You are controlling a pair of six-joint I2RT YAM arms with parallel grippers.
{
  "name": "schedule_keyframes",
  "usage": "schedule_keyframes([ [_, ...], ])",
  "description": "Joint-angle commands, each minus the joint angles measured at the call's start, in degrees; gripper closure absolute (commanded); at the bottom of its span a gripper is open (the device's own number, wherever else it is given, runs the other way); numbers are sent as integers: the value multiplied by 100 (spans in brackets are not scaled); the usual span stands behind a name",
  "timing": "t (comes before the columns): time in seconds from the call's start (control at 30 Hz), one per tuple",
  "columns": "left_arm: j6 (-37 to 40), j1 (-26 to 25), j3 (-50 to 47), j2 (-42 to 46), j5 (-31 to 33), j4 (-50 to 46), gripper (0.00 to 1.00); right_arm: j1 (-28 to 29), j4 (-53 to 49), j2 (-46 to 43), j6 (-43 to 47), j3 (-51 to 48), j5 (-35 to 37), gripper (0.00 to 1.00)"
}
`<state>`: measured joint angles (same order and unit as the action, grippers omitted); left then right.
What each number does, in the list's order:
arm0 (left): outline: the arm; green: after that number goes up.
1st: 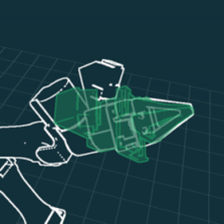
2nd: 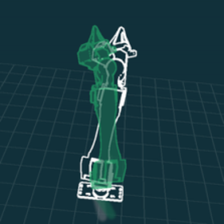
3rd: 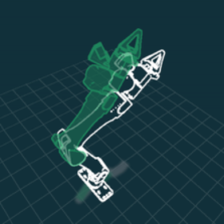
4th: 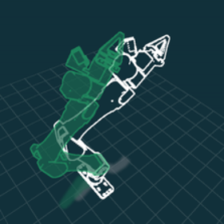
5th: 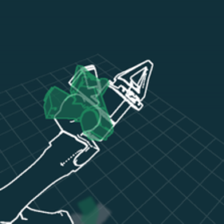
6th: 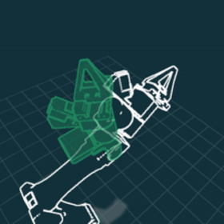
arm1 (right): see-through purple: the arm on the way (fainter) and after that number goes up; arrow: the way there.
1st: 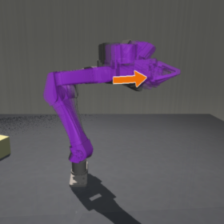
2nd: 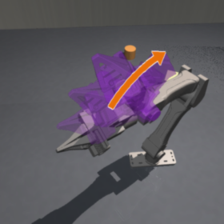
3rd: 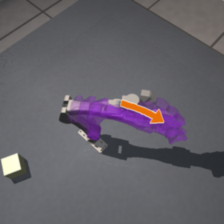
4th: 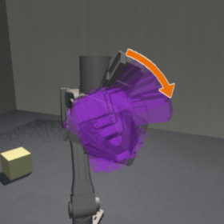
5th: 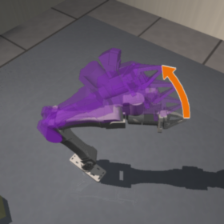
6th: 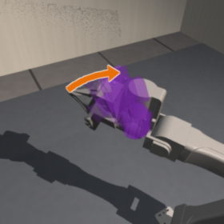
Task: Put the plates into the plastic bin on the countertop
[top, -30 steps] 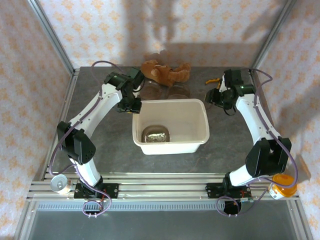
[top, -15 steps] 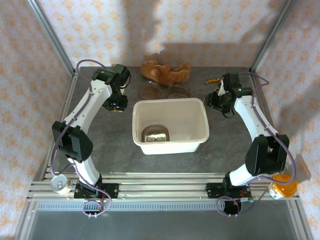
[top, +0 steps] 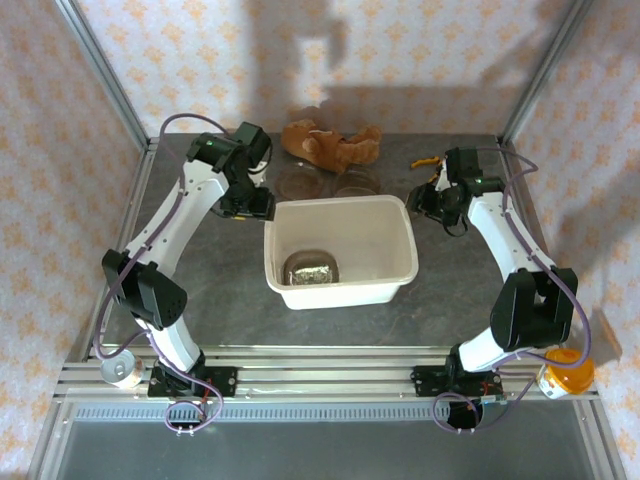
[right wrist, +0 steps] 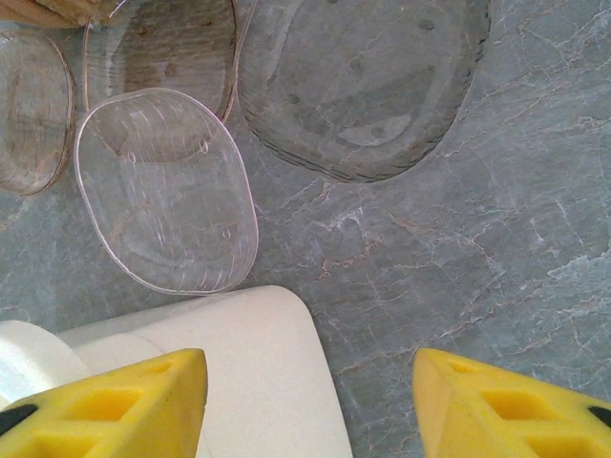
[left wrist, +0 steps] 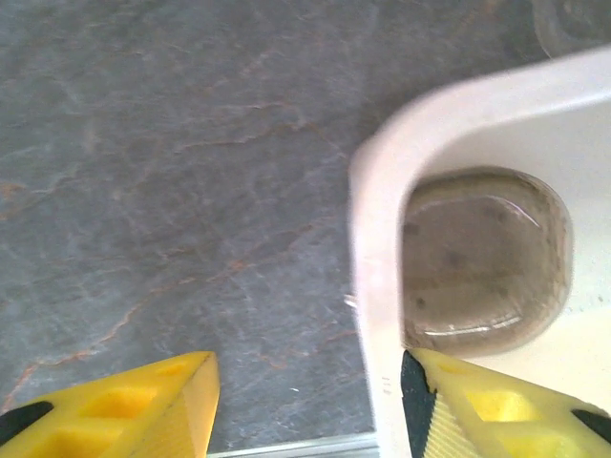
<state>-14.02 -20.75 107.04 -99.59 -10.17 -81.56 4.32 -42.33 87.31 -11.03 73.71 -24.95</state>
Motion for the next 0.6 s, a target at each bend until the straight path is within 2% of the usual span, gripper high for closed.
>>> schedule_keyframes([
  [0.0,-155,-43,-361,-78,-99,-36,44,34,-196,119,-22,-24,44,41],
  [0.37,-330,-214,-908,-102,-527,566,42,38,-206,95,-25,-33,-74,42],
  [0.57,-351,-219,-991,-260,-434,605,43,75,-186,89,-91,-74,-231,43],
])
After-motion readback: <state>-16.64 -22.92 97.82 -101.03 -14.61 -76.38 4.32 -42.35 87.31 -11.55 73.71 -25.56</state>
